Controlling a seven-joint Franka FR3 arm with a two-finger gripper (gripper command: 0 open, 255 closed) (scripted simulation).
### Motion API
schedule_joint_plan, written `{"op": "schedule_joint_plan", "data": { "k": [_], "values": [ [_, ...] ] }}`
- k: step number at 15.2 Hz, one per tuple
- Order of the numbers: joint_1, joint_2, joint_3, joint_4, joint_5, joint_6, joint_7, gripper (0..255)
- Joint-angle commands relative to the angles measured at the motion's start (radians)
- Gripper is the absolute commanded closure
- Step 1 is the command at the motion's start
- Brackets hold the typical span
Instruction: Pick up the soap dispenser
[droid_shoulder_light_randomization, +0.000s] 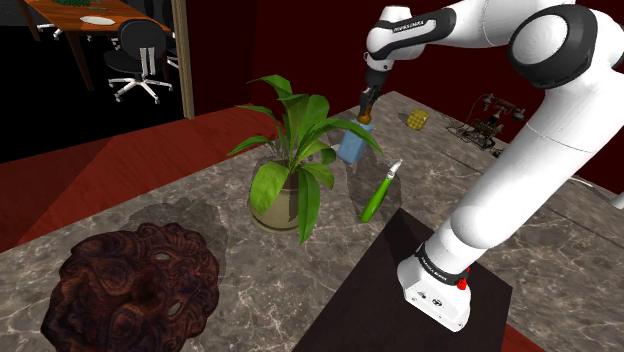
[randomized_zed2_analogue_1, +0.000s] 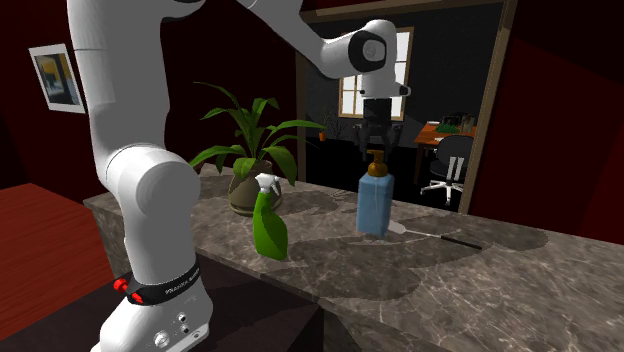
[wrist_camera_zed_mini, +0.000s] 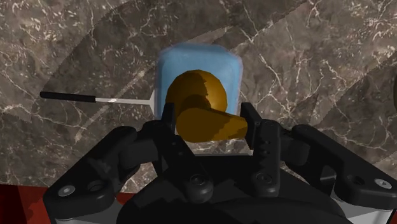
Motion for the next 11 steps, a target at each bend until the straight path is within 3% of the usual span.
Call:
{"op": "schedule_joint_plan", "data": {
  "k": [1, 11],
  "values": [
    [0.0, -0.008, 0.0, 0.017, -0.001, -0.024, -0.001, 255],
    [0.002, -0.031, 0.001, 0.101, -0.005, -0.13, -0.005, 255]
  ]
}}
